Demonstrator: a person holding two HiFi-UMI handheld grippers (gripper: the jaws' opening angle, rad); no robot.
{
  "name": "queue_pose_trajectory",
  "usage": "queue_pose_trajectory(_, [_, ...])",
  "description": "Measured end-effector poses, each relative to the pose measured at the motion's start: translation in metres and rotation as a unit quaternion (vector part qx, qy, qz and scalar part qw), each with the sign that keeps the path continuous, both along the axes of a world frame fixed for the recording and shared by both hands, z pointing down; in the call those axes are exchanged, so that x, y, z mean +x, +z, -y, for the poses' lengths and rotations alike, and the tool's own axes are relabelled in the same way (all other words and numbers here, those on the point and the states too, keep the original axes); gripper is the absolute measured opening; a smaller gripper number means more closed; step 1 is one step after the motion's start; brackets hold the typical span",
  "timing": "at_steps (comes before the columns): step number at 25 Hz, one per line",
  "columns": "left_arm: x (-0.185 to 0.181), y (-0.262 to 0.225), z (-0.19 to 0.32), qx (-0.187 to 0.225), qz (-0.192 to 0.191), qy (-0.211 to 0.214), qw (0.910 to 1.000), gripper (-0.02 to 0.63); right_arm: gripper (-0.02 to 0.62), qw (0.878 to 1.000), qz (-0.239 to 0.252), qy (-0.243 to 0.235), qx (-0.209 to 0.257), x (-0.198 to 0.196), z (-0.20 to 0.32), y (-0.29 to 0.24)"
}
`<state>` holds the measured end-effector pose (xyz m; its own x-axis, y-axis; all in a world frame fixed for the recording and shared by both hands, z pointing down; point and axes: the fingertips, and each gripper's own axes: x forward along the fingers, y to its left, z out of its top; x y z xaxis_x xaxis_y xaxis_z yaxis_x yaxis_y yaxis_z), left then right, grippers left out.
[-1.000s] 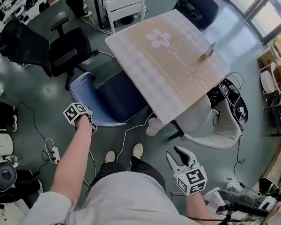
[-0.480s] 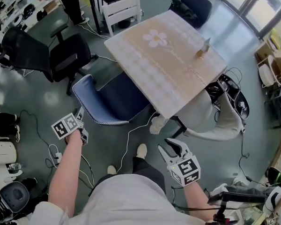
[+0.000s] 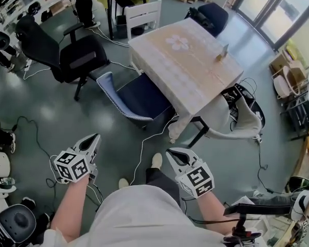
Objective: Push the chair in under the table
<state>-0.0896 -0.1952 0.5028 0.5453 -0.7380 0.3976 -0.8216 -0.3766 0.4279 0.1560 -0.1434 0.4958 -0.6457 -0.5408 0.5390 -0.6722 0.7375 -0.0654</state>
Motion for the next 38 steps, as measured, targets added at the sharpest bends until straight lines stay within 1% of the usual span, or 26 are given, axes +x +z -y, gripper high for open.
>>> queue_pose_trajectory(4, [-0.010,-0.017,-0.064,0.029,0.011,0.045,0.9985,0.012,0.015,1.000,-0.001,-0.006,0.014,-0.040,-0.044,-0.010])
queue_pose_trajectory(6, [-0.014,-0.027,-0.092,0.040,0.010,0.069,0.9968,0.012,0.015,1.000,0.000,-0.008,0.014,-0.059,-0.066,-0.015])
queue_pose_trajectory(12, [-0.015,-0.047,-0.160,0.055,-0.014,0.140,0.9886,0.012,0.015,1.000,0.004,-0.016,0.023,-0.099,-0.119,-0.025])
queue_pose_trajectory(15, [-0.013,-0.051,-0.181,0.060,-0.025,0.166,0.9840,0.012,0.014,0.999,0.002,-0.017,0.033,-0.111,-0.134,-0.032])
queue_pose_trajectory(18, [-0.014,-0.054,-0.191,0.061,-0.031,0.176,0.9820,0.012,0.014,0.999,-0.001,-0.012,0.040,-0.121,-0.144,-0.037])
queue_pose_trajectory(22, [-0.024,-0.057,-0.197,0.056,-0.031,0.175,0.9825,0.012,0.014,0.999,-0.002,-0.014,0.043,-0.135,-0.151,-0.041])
queue_pose_trajectory(25, [-0.029,-0.055,-0.201,0.051,-0.031,0.179,0.9821,0.012,0.014,0.999,-0.001,-0.016,0.037,-0.142,-0.157,-0.042])
queue_pose_trajectory(35, [-0.025,-0.042,-0.202,0.038,-0.034,0.190,0.9804,0.012,0.014,0.999,-0.008,-0.012,0.029,-0.144,-0.159,-0.037])
queue_pose_trajectory(38, [-0.025,-0.040,-0.200,0.031,-0.036,0.187,0.9812,0.012,0.014,1.000,-0.009,-0.014,0.027,-0.145,-0.157,-0.036])
